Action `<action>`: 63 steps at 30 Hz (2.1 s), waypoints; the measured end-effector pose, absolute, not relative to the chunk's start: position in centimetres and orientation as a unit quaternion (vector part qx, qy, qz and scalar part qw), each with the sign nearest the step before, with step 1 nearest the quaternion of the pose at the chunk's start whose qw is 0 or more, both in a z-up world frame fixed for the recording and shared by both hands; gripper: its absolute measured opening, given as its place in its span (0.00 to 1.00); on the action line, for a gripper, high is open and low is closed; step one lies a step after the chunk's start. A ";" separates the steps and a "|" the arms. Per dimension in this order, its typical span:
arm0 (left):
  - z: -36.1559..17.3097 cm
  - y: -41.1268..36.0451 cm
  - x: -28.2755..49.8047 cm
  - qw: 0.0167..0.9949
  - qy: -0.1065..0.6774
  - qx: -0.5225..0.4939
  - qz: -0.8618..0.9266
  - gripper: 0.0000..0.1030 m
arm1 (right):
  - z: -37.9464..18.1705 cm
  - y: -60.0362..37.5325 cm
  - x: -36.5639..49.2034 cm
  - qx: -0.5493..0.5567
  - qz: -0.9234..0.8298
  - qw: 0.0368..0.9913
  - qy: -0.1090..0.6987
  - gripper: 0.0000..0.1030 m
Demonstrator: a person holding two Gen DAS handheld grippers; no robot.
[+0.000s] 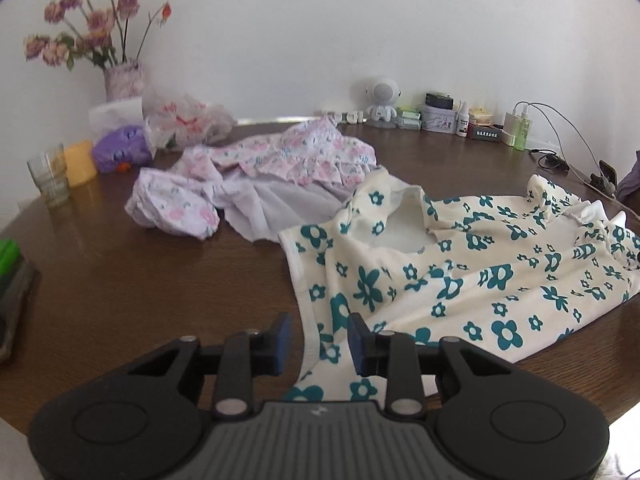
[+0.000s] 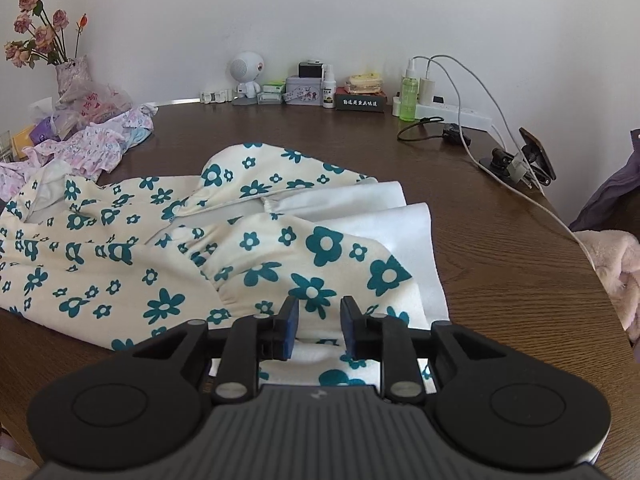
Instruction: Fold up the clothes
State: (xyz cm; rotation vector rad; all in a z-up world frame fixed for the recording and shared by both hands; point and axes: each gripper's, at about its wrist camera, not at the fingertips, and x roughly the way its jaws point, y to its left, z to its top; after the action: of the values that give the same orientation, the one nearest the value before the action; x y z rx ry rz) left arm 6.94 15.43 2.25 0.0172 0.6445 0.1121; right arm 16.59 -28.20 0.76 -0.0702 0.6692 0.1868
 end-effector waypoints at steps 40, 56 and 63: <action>-0.5 10.0 10.6 0.936 0.349 0.003 -0.044 0.23 | 1.3 -23.0 13.0 -0.075 0.144 0.916 0.367 0.31; 1.4 9.1 7.8 0.954 0.294 -0.047 -0.030 0.96 | 2.5 -25.1 10.9 -0.007 0.129 0.935 0.330 0.72; 1.4 8.9 6.8 0.948 0.302 -0.099 -0.022 1.00 | 3.2 -24.5 9.4 0.045 0.149 0.934 0.321 0.95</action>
State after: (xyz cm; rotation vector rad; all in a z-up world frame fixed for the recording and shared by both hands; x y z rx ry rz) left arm 6.75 8.91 1.38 -0.2017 0.6143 -0.0440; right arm 9.42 -24.52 3.19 0.0913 0.6569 0.3043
